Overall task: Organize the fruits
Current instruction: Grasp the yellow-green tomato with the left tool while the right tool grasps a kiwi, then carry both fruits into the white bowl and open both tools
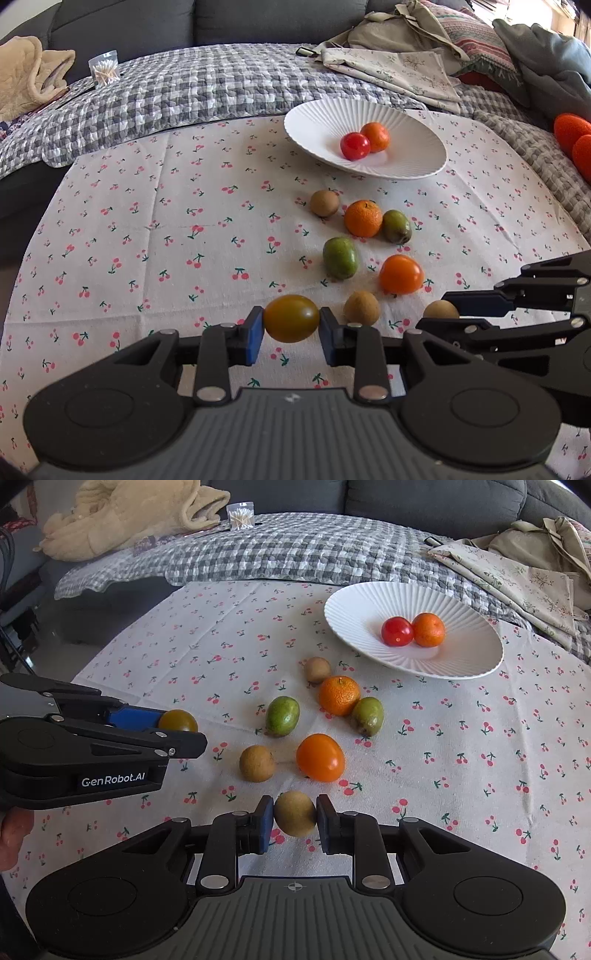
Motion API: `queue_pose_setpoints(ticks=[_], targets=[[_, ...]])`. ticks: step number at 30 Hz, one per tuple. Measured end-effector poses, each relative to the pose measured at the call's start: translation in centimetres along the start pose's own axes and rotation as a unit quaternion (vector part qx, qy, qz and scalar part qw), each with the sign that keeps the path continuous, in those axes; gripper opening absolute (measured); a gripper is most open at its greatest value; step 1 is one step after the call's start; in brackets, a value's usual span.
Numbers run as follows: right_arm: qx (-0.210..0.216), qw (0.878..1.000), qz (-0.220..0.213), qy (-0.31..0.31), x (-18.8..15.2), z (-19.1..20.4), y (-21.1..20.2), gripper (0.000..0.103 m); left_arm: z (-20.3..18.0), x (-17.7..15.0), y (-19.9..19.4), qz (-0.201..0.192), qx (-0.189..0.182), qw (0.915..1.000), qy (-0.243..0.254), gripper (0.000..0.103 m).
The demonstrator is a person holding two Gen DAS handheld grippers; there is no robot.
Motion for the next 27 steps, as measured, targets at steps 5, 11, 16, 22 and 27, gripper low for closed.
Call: queue_pose_setpoints(ticks=[5, 11, 16, 22, 27], targets=[[-0.005, 1.0, -0.011, 0.005, 0.5, -0.5, -0.8, 0.024, -0.1, 0.6, -0.1, -0.005, -0.001, 1.0, -0.004, 0.03], [-0.01, 1.0, -0.014, 0.005, 0.9, -0.8, -1.1, 0.024, -0.6, 1.6, -0.4, -0.017, -0.002, 0.9998, -0.003, 0.03], [-0.017, 0.999, -0.029, 0.023, 1.6, -2.3, -2.1, 0.024, -1.2, 2.8, -0.8, -0.028, -0.007, 0.9996, -0.003, 0.03], [-0.03, 0.998, -0.044, 0.045, 2.6, -4.4, -3.3, 0.024, -2.2, 4.6, -0.8, -0.044, -0.004, 0.999, 0.009, 0.03], [-0.044, 0.996, -0.055, 0.058, 3.2, -6.2, -3.9, 0.024, -3.0, 6.1, -0.1, -0.06, 0.0, 0.998, 0.019, 0.03]])
Point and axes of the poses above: each gripper's, at about its wrist camera, not at the fingertips, and y roughly the way its jaws point, z to its left, x to its top, the point moved 7 cm from there along y, roughly the way its jaws point, and after that the axes turned 15 degrees about -y, right-handed, at the moved point
